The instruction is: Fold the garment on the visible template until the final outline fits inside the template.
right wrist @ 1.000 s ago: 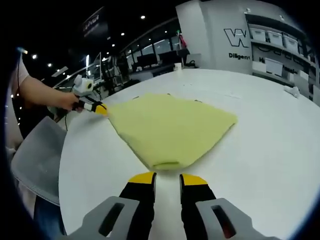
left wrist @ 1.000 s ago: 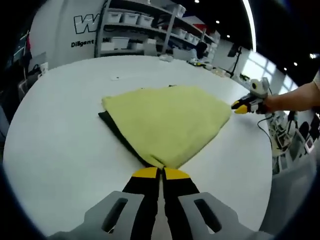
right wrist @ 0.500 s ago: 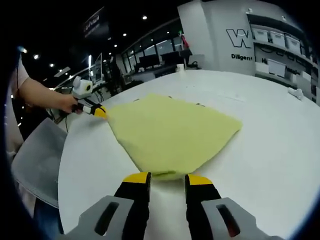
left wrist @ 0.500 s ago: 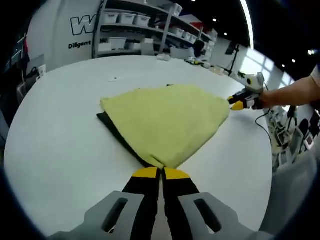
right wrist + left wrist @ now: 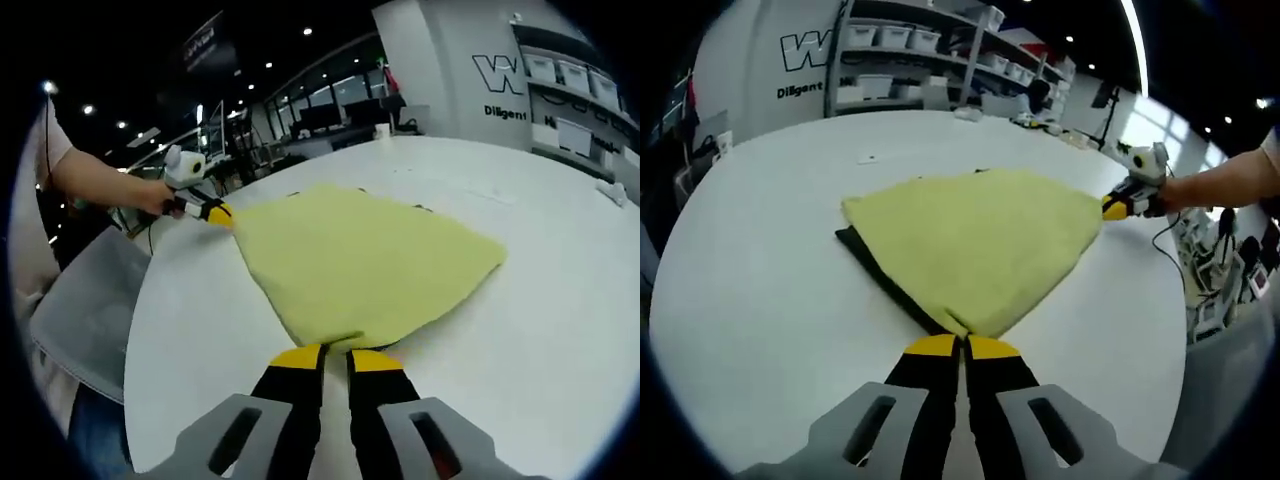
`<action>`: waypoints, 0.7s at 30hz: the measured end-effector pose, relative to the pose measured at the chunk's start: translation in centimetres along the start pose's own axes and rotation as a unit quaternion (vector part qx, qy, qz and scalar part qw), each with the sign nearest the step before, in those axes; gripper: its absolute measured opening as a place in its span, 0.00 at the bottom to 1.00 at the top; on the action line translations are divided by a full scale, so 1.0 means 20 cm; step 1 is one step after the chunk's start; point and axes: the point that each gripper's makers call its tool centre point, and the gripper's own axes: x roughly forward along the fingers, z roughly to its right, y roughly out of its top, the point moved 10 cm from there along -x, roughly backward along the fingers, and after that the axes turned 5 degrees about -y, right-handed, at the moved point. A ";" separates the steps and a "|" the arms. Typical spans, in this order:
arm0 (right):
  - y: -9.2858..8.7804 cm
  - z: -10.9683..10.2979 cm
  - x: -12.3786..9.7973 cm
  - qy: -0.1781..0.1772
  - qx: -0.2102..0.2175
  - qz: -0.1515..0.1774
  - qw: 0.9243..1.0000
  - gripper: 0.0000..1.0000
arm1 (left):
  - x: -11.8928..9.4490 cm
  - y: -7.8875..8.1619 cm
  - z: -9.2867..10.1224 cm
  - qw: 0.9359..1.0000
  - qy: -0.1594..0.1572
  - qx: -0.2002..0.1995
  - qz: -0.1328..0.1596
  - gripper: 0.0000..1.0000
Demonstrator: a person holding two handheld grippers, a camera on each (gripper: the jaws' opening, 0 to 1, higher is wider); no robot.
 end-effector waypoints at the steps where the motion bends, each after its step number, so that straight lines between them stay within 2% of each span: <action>1: 0.00 0.00 0.00 0.002 -0.001 0.004 1.000 0.00 | 0.00 0.00 0.00 1.000 0.000 0.000 0.000 0.00; 3: -0.01 -0.01 0.01 0.004 -0.007 -0.001 1.000 0.00 | 0.00 0.00 0.00 1.000 0.000 0.000 -0.001 0.00; 9: 0.00 0.00 -0.02 0.007 -0.010 0.010 1.000 0.00 | -0.01 0.00 -0.01 1.000 0.004 0.002 -0.001 0.00; 21: -0.02 0.05 -0.12 -0.009 -0.020 0.003 1.000 0.00 | -0.06 0.01 -0.06 1.000 0.016 0.008 0.001 0.00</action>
